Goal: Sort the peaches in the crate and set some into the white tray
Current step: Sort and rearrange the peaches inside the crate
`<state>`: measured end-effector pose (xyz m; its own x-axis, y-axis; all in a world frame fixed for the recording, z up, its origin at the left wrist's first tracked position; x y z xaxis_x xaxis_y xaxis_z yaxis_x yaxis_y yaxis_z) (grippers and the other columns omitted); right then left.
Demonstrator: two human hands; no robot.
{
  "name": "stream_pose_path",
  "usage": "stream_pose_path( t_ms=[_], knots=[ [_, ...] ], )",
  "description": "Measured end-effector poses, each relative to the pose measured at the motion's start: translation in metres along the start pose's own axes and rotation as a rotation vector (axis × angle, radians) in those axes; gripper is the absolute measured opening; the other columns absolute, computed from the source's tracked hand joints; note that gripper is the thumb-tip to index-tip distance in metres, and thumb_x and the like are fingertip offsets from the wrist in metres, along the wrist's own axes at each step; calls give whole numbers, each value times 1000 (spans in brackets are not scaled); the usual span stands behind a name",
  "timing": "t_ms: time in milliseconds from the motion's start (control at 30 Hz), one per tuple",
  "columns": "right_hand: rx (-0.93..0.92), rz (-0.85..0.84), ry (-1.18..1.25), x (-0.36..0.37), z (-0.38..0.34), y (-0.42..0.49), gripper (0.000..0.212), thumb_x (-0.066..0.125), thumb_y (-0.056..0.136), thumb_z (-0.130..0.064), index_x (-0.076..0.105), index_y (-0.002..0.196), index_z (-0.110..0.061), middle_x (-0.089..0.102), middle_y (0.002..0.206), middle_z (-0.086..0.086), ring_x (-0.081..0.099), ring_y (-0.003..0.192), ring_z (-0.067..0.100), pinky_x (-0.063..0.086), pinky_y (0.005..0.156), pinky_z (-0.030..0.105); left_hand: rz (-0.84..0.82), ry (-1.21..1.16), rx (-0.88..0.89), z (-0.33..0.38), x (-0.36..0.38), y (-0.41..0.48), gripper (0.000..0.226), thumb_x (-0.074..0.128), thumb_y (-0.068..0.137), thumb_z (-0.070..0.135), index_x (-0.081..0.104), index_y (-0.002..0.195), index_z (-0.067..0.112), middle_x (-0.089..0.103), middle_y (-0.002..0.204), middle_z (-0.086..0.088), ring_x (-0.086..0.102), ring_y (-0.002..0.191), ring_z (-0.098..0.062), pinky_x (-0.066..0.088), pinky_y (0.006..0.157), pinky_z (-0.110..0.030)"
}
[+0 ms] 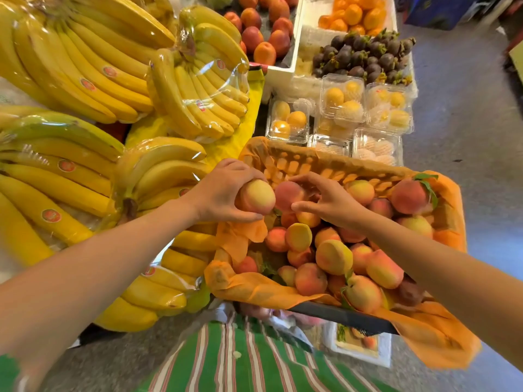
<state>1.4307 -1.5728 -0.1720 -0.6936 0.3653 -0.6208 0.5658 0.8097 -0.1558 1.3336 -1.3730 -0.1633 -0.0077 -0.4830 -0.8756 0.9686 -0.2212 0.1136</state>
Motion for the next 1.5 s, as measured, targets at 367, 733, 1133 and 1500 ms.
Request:
stream_pose_path(
  t_ms=[367,733,1133,1500],
  knots=[
    [150,52,441,-19,-19,-71,60,80,75,-13,56,129,-27,55,132,0,54,122,10,49,100,32,-2,-1014,-343,39,7,21,70,79,69,-7,52,126,24,52,127,-8,60,106,-17,52,77,-20],
    [100,175,347,-21,-26,-115,70,84,68,0,45,124,-13,52,125,-7,53,121,13,51,95,31,-258,-1386,-451,71,22,25,22,67,85,17,70,104,28,57,122,-2,62,105,-22,51,85,-34],
    [282,121,-94,-36,3,-165,60,87,66,-32,56,116,-25,59,112,-13,57,104,2,51,83,19,-567,-756,-351,95,49,42,50,80,75,24,56,119,27,54,113,2,56,102,-17,50,81,-28],
    [319,398,-192,-50,31,-164,63,80,67,-52,53,118,-24,61,107,-6,59,96,9,52,76,29,-300,-375,-297,94,72,78,60,81,73,35,51,122,19,51,110,2,51,96,-17,43,74,-27]
  ],
)
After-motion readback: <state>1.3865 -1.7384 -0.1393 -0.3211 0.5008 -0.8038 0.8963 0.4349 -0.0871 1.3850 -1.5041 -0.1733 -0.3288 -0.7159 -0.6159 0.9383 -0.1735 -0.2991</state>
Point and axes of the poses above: each hand's wrist, its own y-axis towards the middle knuckle, its own x-axis out of the palm, z = x × y, the point moved 4 cm from there along y, towards the middle knuckle
